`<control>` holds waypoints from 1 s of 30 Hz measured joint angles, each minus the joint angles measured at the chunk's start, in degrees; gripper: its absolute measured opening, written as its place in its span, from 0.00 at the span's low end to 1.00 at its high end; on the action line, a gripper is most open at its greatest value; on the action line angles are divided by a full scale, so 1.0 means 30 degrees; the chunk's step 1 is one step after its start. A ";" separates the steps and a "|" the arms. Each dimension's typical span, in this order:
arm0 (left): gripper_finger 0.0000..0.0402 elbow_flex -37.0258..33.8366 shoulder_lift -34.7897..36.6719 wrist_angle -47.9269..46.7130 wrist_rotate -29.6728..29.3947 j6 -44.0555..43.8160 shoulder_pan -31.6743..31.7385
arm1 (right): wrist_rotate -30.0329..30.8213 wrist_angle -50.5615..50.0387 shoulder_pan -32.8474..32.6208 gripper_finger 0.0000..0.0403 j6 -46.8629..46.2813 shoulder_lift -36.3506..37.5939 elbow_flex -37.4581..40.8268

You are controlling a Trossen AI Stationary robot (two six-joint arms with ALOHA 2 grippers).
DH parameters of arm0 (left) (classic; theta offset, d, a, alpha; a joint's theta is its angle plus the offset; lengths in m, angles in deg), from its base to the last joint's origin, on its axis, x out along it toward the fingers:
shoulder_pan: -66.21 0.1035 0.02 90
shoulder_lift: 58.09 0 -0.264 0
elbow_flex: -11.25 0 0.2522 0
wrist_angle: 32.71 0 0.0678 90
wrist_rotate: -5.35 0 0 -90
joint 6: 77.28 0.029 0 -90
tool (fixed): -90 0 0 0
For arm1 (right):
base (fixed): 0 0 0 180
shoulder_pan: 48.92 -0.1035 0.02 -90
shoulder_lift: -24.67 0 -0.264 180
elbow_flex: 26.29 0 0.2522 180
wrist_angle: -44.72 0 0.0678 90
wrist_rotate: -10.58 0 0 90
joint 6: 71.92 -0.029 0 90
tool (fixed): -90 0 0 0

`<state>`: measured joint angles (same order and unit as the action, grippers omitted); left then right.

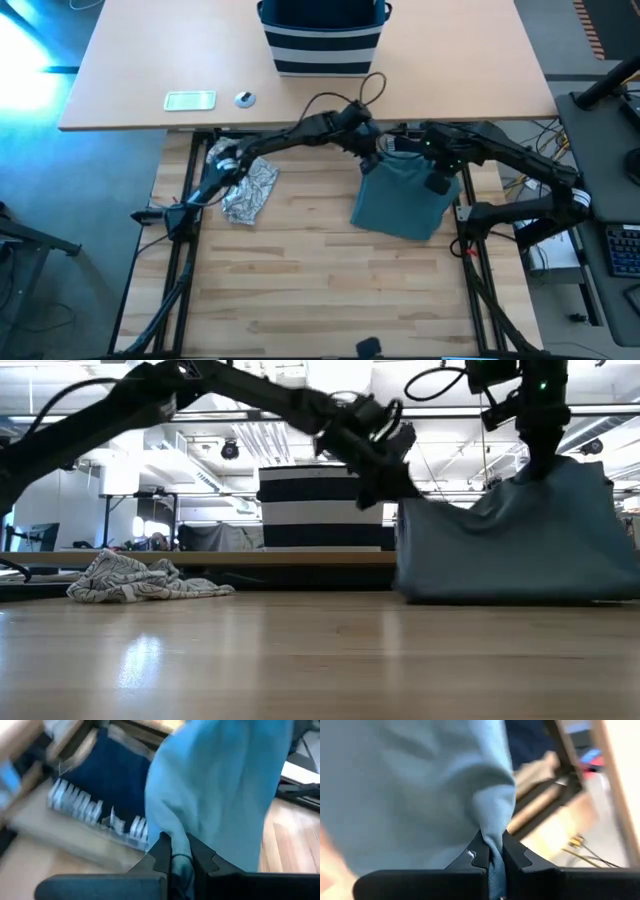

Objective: Fold Laundry from Bin
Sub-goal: Stack the folded blue pants on top of the folded blue boxer

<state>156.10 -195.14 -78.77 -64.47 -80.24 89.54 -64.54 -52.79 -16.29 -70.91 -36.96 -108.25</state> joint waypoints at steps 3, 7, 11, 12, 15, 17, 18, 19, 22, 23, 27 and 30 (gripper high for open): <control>0.02 -0.2282 0.0386 0.2099 0.0026 -0.1356 0.0466 | 0.1916 0.0108 0.0411 0.02 0.0003 0.0125 0.0149; 0.02 -0.3465 0.0562 0.3821 -0.0020 -0.1551 0.0850 | 0.3048 0.1031 0.0884 0.02 0.0385 0.0219 0.0461; 0.02 -0.3166 0.0588 0.5881 -0.0565 -0.1568 0.0904 | 0.3142 0.1948 0.1286 0.02 0.0192 0.0186 0.1022; 0.02 -0.2927 0.0595 0.6068 -0.0941 -0.1454 0.0897 | 0.3175 0.2196 0.1366 0.02 0.0084 0.0172 0.1224; 0.02 -0.2172 0.0523 0.6417 -0.1750 -0.0938 0.0969 | 0.3162 0.3344 0.1616 0.02 0.0097 0.0152 0.1955; 0.02 -0.2017 0.0367 0.6708 -0.2362 -0.0919 0.1046 | 0.3125 0.4130 0.1771 0.02 0.0105 0.0109 0.2423; 0.02 -0.1939 0.0301 0.6834 -0.2762 -0.1014 0.1091 | 0.3165 0.4482 0.1900 0.02 0.0124 0.0083 0.2633; 0.02 -0.1939 0.0242 0.6721 -0.3000 -0.1207 0.1143 | 0.3270 0.4823 0.2049 0.02 0.0177 0.0056 0.2838; 0.03 -0.2033 0.0035 0.6921 -0.3138 -0.1545 0.1290 | 0.4322 0.5801 0.2371 0.02 0.0364 -0.0048 0.3296; 0.03 -0.2033 -0.0002 0.7093 -0.3143 -0.1697 0.1335 | 0.4584 0.6196 0.2498 0.02 0.0530 -0.0050 0.3407; 0.04 -0.2033 -0.0249 0.7106 -0.3116 -0.2763 0.1422 | 0.4919 0.7194 0.2970 0.03 0.1393 -0.0050 0.3562; 0.04 -0.2033 -0.0432 0.7442 -0.3116 -0.3321 0.1441 | 0.5494 0.7548 0.3440 0.03 0.2052 -0.0050 0.3575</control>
<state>150.00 -196.43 -56.45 -73.82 -90.20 93.86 -48.06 -30.15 -5.97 -64.76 -37.11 -97.53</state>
